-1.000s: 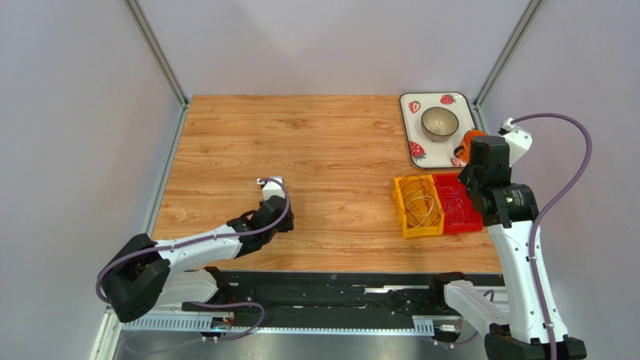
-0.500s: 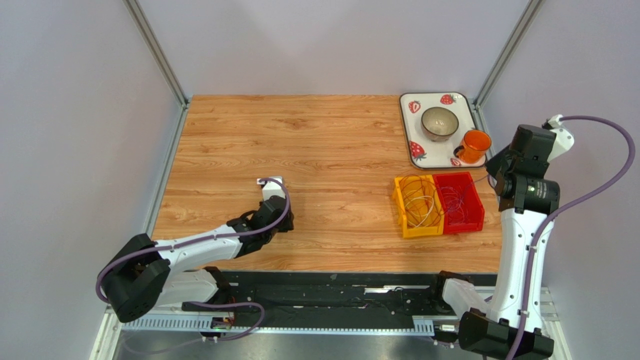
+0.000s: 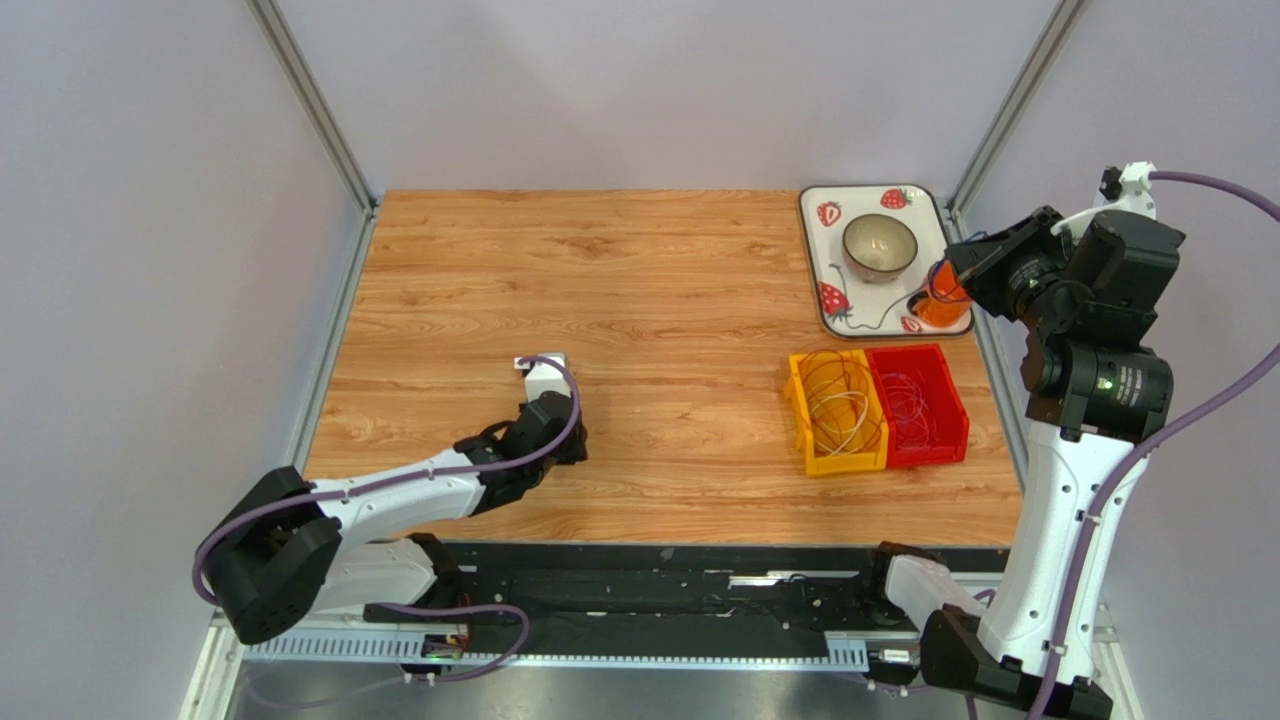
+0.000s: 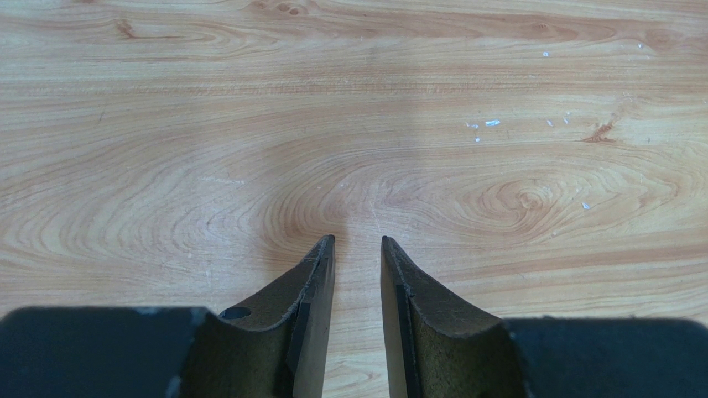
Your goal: Untangle the cables
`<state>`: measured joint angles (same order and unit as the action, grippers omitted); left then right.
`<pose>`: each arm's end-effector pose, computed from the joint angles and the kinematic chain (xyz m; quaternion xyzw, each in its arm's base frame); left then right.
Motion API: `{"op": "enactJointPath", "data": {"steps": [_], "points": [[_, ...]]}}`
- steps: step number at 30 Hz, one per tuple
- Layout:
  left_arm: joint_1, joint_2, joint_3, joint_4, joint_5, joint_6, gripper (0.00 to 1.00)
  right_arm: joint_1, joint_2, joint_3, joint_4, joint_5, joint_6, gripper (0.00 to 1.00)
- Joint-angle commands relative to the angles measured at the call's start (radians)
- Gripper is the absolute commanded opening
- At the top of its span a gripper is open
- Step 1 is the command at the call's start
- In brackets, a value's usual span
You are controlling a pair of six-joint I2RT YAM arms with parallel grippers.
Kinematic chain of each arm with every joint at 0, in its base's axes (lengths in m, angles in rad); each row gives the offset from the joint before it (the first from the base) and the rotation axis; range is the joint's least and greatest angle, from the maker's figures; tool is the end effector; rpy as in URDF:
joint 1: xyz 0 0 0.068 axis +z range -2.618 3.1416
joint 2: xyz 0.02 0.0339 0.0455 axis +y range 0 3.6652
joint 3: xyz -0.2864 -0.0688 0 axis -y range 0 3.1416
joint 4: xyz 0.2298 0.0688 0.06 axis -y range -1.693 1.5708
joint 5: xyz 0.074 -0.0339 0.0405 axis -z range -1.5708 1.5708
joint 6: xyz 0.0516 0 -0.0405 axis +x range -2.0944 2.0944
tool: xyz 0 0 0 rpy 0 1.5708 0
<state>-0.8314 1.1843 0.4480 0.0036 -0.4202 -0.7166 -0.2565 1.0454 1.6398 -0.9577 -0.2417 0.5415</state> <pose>0.1588 -0.1429 0.1879 -0.0335 0.8968 -0.1419 0.4177 0.1474 -0.0259 0.4956 0.2544 0.7796 0.1783 0.5438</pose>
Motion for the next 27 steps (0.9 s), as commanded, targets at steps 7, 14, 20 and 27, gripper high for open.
{"op": "enactJointPath", "data": {"steps": [7,14,20,27], "points": [[0.000,-0.002,0.031,0.013,-0.006,-0.007,0.35,-0.006,-0.027,-0.230,0.086,0.134,0.008,0.00],[0.000,-0.002,0.031,0.013,-0.008,-0.009,0.34,-0.056,-0.061,-0.279,0.093,0.326,-0.003,0.00],[0.000,0.000,0.031,0.015,-0.008,-0.007,0.34,-0.214,-0.068,-0.279,0.088,0.295,0.006,0.00],[0.000,0.005,0.034,0.015,-0.006,-0.006,0.34,-0.254,-0.099,-0.383,0.142,0.317,0.035,0.00]]}}
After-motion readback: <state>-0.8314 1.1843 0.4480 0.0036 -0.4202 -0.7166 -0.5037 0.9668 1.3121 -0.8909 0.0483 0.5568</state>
